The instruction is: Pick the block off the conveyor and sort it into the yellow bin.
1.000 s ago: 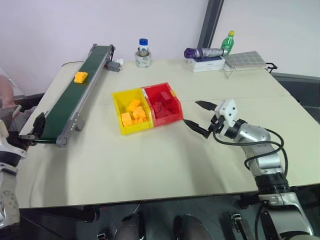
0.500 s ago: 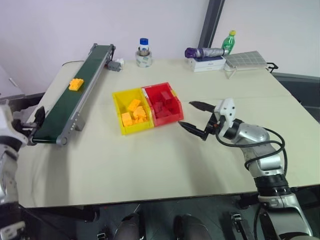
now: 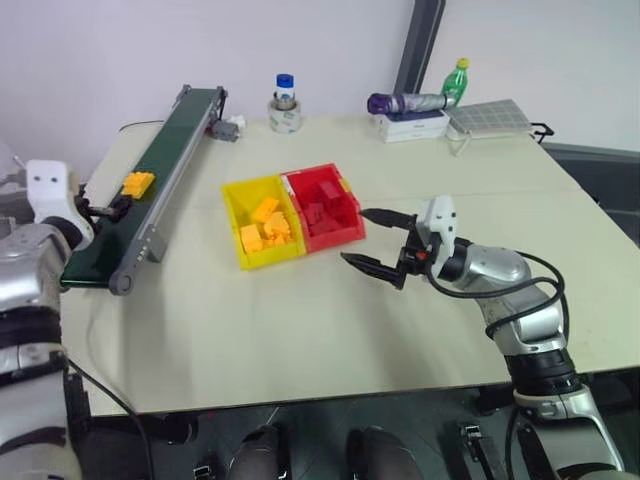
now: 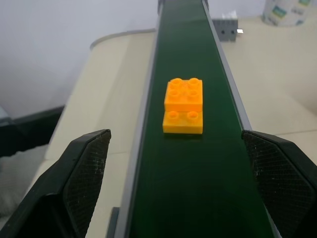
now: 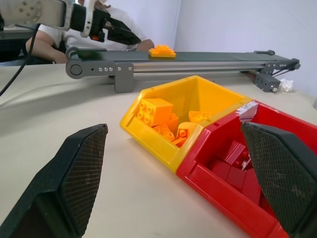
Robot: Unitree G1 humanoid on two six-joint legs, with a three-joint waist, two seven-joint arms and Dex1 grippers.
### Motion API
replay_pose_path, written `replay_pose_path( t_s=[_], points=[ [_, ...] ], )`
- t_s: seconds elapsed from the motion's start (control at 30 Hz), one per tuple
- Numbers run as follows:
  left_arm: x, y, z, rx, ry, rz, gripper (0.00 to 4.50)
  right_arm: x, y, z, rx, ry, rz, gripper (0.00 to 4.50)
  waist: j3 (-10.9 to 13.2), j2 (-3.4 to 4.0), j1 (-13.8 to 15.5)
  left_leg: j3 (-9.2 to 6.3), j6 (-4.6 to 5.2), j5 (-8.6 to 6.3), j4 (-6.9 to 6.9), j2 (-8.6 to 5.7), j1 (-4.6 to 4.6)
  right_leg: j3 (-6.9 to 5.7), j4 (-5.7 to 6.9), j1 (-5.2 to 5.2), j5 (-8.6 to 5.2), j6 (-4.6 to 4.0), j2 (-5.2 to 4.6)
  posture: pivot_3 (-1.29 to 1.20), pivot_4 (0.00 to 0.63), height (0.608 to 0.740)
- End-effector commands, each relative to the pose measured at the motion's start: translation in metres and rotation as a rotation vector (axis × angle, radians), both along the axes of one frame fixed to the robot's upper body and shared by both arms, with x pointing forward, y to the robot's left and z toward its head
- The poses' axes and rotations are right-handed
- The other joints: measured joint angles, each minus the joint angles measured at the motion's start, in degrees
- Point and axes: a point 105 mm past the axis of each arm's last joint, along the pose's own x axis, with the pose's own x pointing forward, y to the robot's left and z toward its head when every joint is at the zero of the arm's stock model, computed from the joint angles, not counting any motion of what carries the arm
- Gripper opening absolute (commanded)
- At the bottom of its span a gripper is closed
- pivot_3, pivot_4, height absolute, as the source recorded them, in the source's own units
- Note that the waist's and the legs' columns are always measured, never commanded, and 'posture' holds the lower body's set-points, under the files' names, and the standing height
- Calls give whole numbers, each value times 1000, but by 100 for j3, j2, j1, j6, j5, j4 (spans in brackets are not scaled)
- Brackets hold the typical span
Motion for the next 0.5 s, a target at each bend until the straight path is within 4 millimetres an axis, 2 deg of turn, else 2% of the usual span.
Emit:
replay_pose_path(
  t_s=[0.03,0.2,0.5],
  points=[
    [2,4,15,32,-10,-6,4455,-4,-2,16,4,-81,-7,4500,0,0,-2,-1,0,0,1,0,0,0,1,0,0,0,0,0,150,740],
    [5,11,10,10,4,24,4455,-3,-5,15,-3,-92,-31,4500,0,0,-10,-1,1,1,2,0,0,0,4,-2,0,1,0,0,150,740],
    [7,3,-7,-43,20,-17,4455,-1,-7,14,-9,-113,-53,4500,0,-3,0,-2,3,3,11,0,-1,0,11,1,1,4,0,0,150,740]
  ],
)
